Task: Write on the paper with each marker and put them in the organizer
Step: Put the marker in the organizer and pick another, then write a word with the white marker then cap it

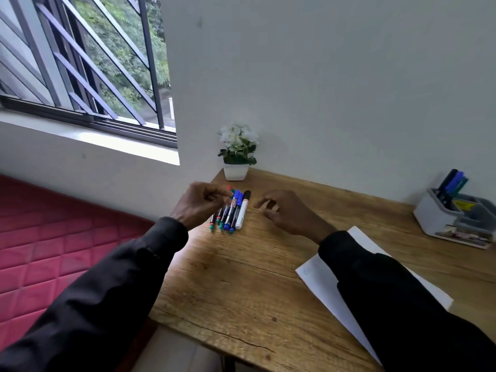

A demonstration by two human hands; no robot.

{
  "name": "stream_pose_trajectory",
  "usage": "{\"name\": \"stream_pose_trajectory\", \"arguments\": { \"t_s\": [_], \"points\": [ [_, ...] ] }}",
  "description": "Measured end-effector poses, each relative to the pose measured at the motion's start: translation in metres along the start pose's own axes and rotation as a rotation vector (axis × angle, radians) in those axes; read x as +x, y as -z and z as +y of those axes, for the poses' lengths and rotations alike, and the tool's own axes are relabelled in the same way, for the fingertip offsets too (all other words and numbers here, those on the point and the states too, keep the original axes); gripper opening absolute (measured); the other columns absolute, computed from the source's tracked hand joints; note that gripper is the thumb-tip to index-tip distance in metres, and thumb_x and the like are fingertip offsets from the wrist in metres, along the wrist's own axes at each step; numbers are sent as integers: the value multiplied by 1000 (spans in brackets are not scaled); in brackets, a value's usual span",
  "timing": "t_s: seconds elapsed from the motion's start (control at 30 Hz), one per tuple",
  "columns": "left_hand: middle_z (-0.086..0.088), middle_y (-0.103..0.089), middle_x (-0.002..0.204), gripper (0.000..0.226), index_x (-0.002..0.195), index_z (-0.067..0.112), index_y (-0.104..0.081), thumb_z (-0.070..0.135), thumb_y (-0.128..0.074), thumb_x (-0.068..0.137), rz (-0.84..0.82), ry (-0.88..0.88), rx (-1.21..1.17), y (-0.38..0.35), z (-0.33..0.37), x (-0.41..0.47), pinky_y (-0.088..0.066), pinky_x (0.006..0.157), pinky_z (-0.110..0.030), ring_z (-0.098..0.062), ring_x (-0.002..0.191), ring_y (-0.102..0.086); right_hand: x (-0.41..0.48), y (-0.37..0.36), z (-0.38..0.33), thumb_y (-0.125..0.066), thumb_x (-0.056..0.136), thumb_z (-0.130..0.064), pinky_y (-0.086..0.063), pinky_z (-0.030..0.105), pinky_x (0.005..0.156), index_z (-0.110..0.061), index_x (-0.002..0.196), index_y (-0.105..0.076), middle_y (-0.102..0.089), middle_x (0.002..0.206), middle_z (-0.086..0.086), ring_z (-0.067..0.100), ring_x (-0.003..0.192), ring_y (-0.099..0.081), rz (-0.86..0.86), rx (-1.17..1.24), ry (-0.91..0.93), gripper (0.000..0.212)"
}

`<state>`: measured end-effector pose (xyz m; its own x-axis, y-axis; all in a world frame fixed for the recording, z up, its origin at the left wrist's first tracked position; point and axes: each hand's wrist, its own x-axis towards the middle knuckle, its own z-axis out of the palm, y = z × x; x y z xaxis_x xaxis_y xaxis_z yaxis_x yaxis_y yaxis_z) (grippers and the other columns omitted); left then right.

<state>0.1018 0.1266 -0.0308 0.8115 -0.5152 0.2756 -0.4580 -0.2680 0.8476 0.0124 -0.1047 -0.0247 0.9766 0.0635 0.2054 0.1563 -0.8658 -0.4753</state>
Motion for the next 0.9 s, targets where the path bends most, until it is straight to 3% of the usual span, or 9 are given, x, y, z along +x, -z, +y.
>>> {"name": "stream_pose_trajectory", "arguments": {
  "t_s": [0.07, 0.17, 0.4, 0.53, 0.7, 0.8, 0.9],
  "points": [
    [-8, -76, 89, 13, 96, 11, -77, 8, -75, 83, 4, -15, 5, 3, 0, -3, -61, 76, -32, -16, 81, -72, 7, -11, -10, -70, 94, -2, -47, 16, 78, -8, 117, -75, -73, 118, 6, 13, 97, -63, -38, -64, 97, 24],
    [-2, -75, 91, 17, 99, 9, -75, 6, -75, 82, 11, -51, 41, 5, 1, -7, -58, 73, -20, -9, 80, -72, 15, -27, -14, -68, 93, -1, -49, 27, 83, -12, 122, -72, -68, 120, 10, 20, 105, -62, -68, -175, 116, 31],
    [-5, -75, 92, 18, 100, 6, -75, 6, -74, 82, -1, -48, 30, 6, -2, -8, -60, 76, -27, -14, 82, -72, 8, -31, -16, -49, 109, -27, -42, 29, 80, -14, 126, -62, -61, 119, 6, 14, 99, -52, -46, -229, -2, 25],
    [-6, -75, 91, 17, 99, 7, -76, 8, -75, 82, -19, -31, 13, -1, -1, -6, -61, 76, -31, -18, 83, -72, -4, -21, -8, -59, 103, -35, -44, 29, 75, -19, 119, -60, -60, 116, 2, 13, 95, -50, -19, -318, -126, 22],
    [-1, -75, 93, 18, 100, 11, -76, 7, -75, 82, -42, -22, -13, -23, 9, -4, -58, 79, -18, -7, 85, -71, -28, -2, 9, -70, 98, -27, -35, 23, 65, -19, 118, -63, -64, 109, -2, 14, 92, -55, 73, -269, -209, 22],
    [4, -74, 100, 26, 106, 15, -75, 7, -76, 82, -58, -6, -51, -42, 17, -2, -54, 87, -16, -4, 92, -70, -46, 10, 21, -75, 93, -21, -43, 25, 69, -14, 113, -75, -71, 103, 2, 17, 89, -61, 156, -164, -183, 21],
    [8, -69, 112, 35, 114, 23, -72, 12, -78, 81, -131, -77, -4, -63, 29, 0, -52, 86, -12, -3, 101, -66, -70, 24, 31, -78, 91, -14, -47, 23, 70, -9, 106, -79, -75, 97, 3, 17, 85, -64, 257, -63, -88, 16]
  ]
}}
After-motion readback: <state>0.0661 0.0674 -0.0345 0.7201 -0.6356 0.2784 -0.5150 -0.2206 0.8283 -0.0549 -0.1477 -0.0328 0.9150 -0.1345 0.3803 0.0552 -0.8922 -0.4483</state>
